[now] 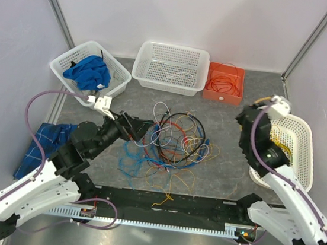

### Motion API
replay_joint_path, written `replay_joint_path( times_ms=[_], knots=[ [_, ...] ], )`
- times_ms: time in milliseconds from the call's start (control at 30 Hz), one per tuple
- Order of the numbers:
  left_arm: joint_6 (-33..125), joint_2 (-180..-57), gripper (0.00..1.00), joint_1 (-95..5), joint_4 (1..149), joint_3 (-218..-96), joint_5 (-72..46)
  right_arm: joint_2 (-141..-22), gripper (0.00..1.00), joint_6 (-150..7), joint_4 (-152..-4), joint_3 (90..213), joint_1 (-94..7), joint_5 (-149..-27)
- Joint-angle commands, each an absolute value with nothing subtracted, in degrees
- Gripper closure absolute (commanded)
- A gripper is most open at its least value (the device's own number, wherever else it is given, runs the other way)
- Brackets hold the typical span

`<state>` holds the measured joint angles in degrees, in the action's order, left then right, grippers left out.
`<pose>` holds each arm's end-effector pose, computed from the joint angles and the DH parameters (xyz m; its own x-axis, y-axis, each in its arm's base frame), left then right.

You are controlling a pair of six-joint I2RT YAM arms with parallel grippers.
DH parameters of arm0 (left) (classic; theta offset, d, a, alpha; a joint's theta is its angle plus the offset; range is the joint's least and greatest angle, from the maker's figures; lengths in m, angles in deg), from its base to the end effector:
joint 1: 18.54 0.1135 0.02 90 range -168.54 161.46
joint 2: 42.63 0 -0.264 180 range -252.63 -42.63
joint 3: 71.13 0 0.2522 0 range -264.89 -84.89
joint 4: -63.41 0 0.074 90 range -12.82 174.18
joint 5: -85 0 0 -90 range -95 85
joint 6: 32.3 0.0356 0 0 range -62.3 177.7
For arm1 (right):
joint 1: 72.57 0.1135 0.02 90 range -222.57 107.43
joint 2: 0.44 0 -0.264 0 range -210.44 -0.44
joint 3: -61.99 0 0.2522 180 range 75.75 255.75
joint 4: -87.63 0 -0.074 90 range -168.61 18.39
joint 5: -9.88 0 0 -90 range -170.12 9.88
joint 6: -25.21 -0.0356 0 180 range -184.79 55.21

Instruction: Untangle the cables

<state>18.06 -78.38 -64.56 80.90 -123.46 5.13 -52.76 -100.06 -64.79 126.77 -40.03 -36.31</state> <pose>0.1132 -0.1083 0.3380 -0.3825 -0.5080 -0.7718 0.4444 0.6311 -0.6357 0.1828 0.0874 0.3509 -0.0783 0.4443 -0.8924 0.2700 0.8712 0.4100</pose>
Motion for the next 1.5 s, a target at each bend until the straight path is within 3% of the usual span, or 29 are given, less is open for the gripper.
replay_joint_path(
  times_ms=[0, 100, 233, 567, 600, 667, 700, 800, 1133, 1300, 1467],
  knots=[
    [13.5, -75.33, 0.0, -64.42, 82.71, -119.09, 5.82, -49.92, 1.0, -103.29, -58.93, 129.09, -50.31, -30.57],
    [11.03, -75.33, 0.0, -64.42, 83.5, -117.32, 2.66, -51.94, 1.0, -103.2, -56.65, 130.59, -64.25, -32.39],
    [8.57, -76.12, 0.0, -64.51, 84.2, -115.57, 0.37, -56.33, 1.0, -104.78, -55.41, 129.37, -74.04, -38.2],
    [6.72, -75.59, 0.0, -64.42, 84.99, -111.88, -2.97, -69.69, 1.0, -107.95, -58.84, 128.03, -77.67, -40.22],
    [6.63, -75.33, 0.0, -64.42, 85.17, -111.7, -2.89, -70.83, 0.78, -107.34, -58.93, 128.39, -77.67, -41.0],
    [6.72, -74.28, 0.0, -64.42, 85.78, -111.26, -2.19, -70.76, 0.52, -106.89, -59.1, 129.44, -77.49, -42.06],
    [6.81, -74.01, 0.0, -64.42, 85.88, -111.26, -1.84, -69.02, 0.35, -107.07, -59.1, 129.45, -76.27, -41.72],
    [7.33, -73.13, 0.0, -64.42, 85.97, -111.52, -0.87, -63.75, 0.11, -106.72, -60.77, 129.62, -69.8, -37.77],
    [12.43, -79.54, 0.0, -64.51, 89.99, -118.01, 0.19, -60.73, 0.08, -100.39, -63.4, 130.08, -36.65, -40.58],
    [12.96, -87.43, 0.0, -64.42, 97.29, -122.32, 3.87, -63.44, 0.05, -94.7, -70.43, 126.02, -11.55, -28.3],
    [12.26, -92.2, 0.0, -64.42, 101.87, -125.67, 6.25, -69.08, 0.04, -91.25, -72.55, 126.55, -2.44, -26.6]
  ],
)
